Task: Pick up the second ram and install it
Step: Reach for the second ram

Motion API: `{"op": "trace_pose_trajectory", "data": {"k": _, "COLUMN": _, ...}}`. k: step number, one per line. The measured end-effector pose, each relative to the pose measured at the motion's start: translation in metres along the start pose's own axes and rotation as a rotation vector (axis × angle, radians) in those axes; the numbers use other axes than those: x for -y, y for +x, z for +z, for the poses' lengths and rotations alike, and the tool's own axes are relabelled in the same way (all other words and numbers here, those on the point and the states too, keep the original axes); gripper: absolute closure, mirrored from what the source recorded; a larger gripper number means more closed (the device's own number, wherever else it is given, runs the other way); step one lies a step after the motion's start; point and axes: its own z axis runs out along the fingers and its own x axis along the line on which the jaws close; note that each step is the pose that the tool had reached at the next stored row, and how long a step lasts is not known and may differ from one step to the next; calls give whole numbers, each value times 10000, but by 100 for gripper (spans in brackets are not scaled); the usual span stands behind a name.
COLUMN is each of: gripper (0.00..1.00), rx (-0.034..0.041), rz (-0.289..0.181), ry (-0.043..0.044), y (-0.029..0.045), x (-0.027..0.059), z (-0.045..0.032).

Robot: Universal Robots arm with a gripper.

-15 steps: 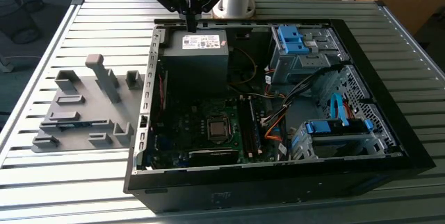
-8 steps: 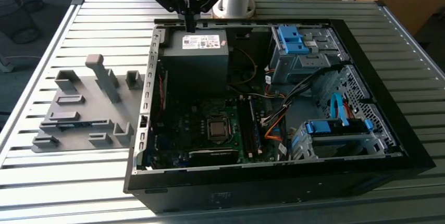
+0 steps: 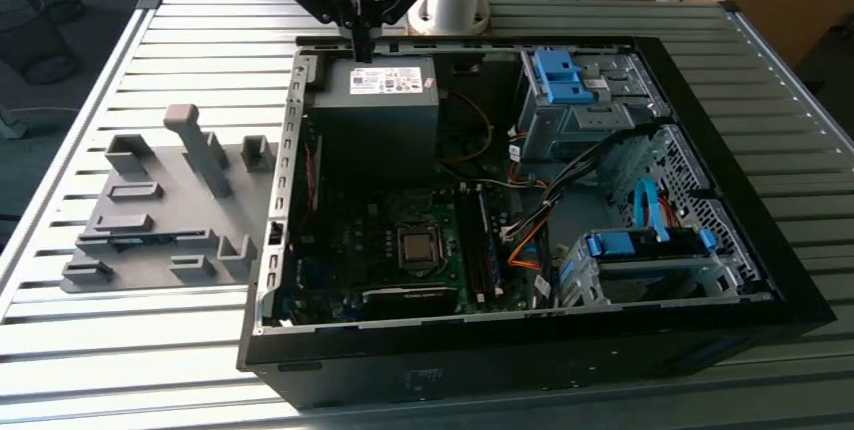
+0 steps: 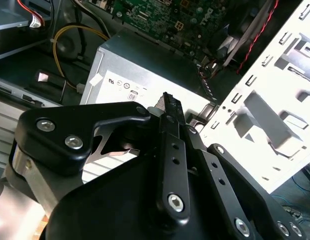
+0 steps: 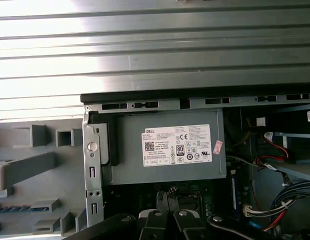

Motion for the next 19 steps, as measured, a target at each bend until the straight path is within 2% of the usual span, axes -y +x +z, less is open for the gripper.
{"op": "trace_pose_trajectory", "data": {"k": 19, "gripper": 89, "rx": -2, "rz": 0, "ry": 1, "y": 61, "x": 5, "z": 5}}
